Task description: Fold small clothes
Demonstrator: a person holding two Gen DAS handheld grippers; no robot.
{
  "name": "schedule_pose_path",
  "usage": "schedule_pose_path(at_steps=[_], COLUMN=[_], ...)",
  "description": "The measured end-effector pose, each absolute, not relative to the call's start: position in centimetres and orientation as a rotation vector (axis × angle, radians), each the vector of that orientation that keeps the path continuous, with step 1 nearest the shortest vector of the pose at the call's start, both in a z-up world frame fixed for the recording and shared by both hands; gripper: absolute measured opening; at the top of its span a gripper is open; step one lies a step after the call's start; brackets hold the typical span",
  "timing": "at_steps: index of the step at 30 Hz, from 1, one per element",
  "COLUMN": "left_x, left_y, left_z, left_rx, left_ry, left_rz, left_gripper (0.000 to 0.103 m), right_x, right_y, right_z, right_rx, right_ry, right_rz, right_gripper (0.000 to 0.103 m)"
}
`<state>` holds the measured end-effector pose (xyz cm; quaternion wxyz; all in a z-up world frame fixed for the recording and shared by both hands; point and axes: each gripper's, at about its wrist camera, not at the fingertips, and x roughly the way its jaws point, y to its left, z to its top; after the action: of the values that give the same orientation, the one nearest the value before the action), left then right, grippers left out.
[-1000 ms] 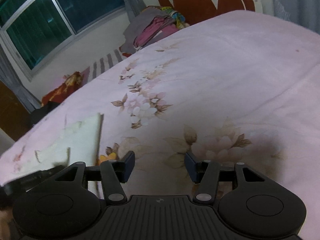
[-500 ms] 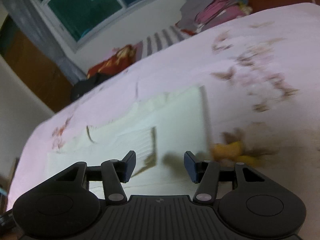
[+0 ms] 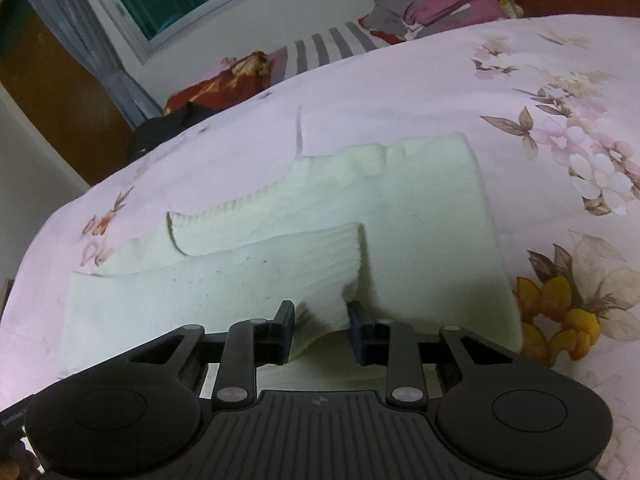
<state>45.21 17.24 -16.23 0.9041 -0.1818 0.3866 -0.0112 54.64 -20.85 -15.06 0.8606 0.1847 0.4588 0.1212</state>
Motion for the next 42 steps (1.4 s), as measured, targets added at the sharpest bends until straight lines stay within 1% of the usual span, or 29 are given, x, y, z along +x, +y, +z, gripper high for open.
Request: schedule_pose_path(at_steps=[1, 3, 6, 9, 17, 28, 34, 40, 41, 42], left_x=[45.2, 45.4, 45.7, 46.0, 46.1, 46.2, 46.4, 46.2, 45.8, 45.0], left_y=[17.1, 16.9, 17.2, 17.0, 16.6, 16.3, 16.4, 16.5, 16.8, 17.0], left_z=[-16.2, -16.1, -16.0, -16.0, -16.1, -15.9, -15.9, -15.6, -15.0, -14.0], left_rx=[-0.359, -0.324, -0.31, -0.294, -0.274, -0.253, -0.251, -0.239, -0.242, -0.242], left_ry=[0.802, 0.81, 0.823, 0.832, 0.837, 0.849, 0.856, 0.882, 0.879, 0.843], left_rz=[-0.024, -0.02, -0.03, -0.038, -0.032, -0.027, -0.028, -0.059, -0.073, -0.087], left_gripper=[0.038, 0.03, 0.02, 0.016, 0.015, 0.015, 0.015, 0.014, 0.014, 0.02], right_x=[54.6, 54.5, 53.6, 53.1, 52.5, 52.0, 52.0, 51.8, 51.7, 51.5], right_y=[-20.7, -20.6, -21.2, -22.8, -26.1, -26.9, -26.9, -27.0, -27.1, -27.4], right_z=[-15.0, -14.7, -13.3, -12.2, -13.6, -14.0, -15.1, -15.1, -14.8, -14.3], right_rx=[0.379, 0.373, 0.361, 0.343, 0.353, 0.374, 0.368, 0.353, 0.349, 0.34], right_ry=[0.958, 0.948, 0.876, 0.835, 0.873, 0.856, 0.884, 0.883, 0.878, 0.881], right_rz=[0.259, 0.274, 0.266, 0.232, 0.19, 0.187, 0.182, 0.156, 0.139, 0.114], right_gripper=[0.004, 0.004, 0.004, 0.004, 0.004, 0.004, 0.004, 0.004, 0.005, 0.016])
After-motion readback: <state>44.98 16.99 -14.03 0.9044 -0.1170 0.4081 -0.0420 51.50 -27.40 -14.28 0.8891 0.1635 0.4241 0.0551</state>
